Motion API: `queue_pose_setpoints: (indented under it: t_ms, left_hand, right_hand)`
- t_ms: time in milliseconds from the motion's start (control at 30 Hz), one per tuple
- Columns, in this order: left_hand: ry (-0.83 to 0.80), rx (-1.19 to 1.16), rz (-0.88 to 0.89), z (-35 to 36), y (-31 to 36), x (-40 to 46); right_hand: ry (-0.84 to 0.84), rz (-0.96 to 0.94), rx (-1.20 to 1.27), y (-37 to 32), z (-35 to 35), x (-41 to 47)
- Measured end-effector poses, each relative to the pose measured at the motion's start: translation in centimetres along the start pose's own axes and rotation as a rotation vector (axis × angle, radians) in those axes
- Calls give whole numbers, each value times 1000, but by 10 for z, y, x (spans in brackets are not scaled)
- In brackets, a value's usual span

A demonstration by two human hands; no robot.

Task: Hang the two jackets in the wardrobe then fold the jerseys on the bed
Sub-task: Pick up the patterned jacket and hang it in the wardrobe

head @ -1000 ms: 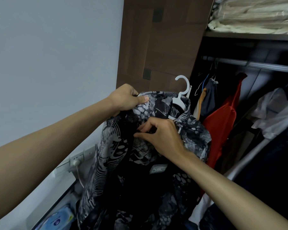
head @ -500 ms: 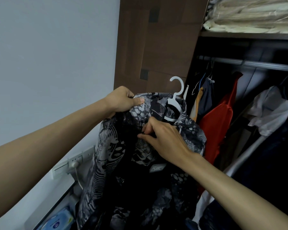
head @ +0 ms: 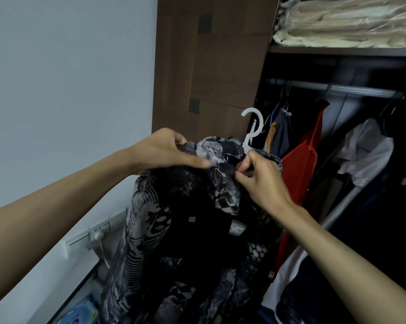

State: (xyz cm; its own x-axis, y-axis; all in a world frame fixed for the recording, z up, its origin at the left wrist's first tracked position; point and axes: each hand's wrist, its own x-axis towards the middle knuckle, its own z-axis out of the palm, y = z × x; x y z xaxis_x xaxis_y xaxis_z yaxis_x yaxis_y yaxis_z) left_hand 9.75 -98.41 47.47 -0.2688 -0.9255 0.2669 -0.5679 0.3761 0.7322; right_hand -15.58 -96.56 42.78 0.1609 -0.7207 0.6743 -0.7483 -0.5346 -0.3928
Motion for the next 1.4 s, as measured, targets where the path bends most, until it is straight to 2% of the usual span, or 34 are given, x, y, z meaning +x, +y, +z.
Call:
queue_pose_setpoints:
  t_ms: [67,133,233,367,533,700,1100,1400]
  left_hand:
    - [59,130,85,2,-3,-2]
    - [136,143,127,6,-7,-2]
    - [189,72,128,12,-9,2]
    - [181,85,128,19,-13,7]
    - [216,122,89,22,-19,9]
    - [184,89,75,25,-19,8]
    - [171,129,61,30,-35,11]
    - [153,134,56,30,-36,12]
  right_hand:
    - [-24,67,169,-6,-2,-3]
    - [-68,81,272,-15,-1,-10]
    - [-179,58,333,-30,0,-18]
    - [-313,24,342,-40,0,-27]
    - [-259,-56,236,-37,0,-34]
    - [-251,-138,211,-33,2,-34]
    - [-362,-122,181,-26,4,-36]
    - [-310,-77,225,-26,13,-34]
